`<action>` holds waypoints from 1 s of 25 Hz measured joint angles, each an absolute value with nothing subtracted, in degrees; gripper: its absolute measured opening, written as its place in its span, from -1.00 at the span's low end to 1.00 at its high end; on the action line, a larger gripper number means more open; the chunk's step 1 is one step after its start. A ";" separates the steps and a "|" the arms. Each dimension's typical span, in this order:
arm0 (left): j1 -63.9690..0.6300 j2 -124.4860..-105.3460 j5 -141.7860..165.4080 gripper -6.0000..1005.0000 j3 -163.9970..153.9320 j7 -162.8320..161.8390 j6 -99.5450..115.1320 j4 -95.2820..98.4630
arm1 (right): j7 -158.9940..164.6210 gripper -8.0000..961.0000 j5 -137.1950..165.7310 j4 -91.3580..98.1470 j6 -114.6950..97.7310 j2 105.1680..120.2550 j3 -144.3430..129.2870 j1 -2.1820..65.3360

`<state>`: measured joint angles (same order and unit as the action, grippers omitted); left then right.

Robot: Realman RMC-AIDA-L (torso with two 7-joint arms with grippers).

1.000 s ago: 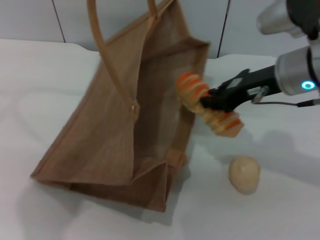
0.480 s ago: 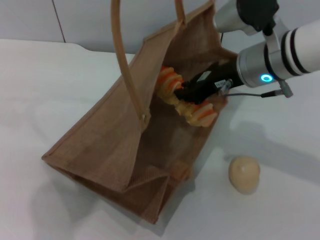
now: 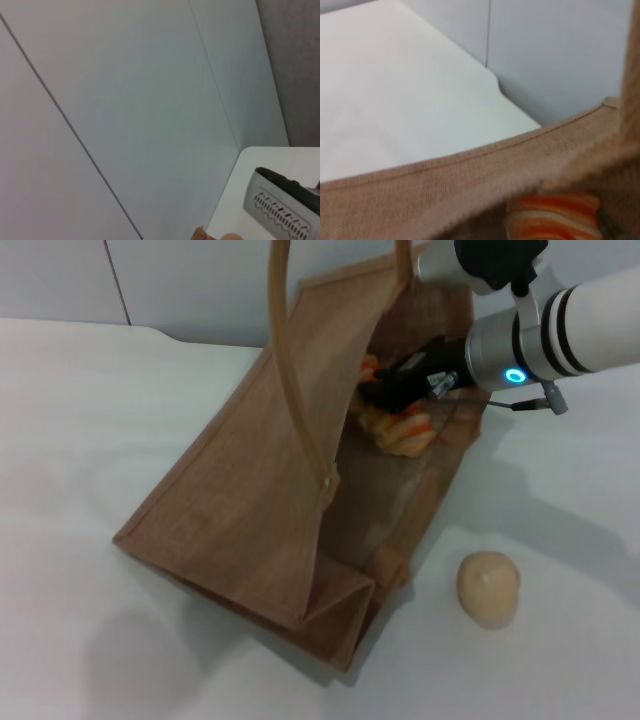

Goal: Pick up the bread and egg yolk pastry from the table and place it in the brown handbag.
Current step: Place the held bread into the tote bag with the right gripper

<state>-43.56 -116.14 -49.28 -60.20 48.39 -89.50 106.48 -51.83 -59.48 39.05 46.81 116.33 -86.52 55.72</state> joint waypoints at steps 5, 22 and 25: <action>-43.56 -116.17 -49.26 -0.76 -60.48 48.33 -89.49 106.60 | -53.39 -0.59 -61.56 36.05 46.12 116.26 -86.44 57.62; -42.34 -116.13 -48.41 -0.76 -60.93 48.35 -88.89 106.12 | -52.58 0.18 -62.57 32.83 45.12 116.50 -86.78 59.64; -41.87 -116.14 -47.30 -0.76 -60.84 48.34 -88.47 106.10 | -52.47 0.38 -62.56 32.84 45.74 116.40 -86.80 59.60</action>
<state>-41.87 -116.14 -47.30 -60.84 48.35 -88.47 106.10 -52.47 -62.56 32.84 45.74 116.40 -86.80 59.60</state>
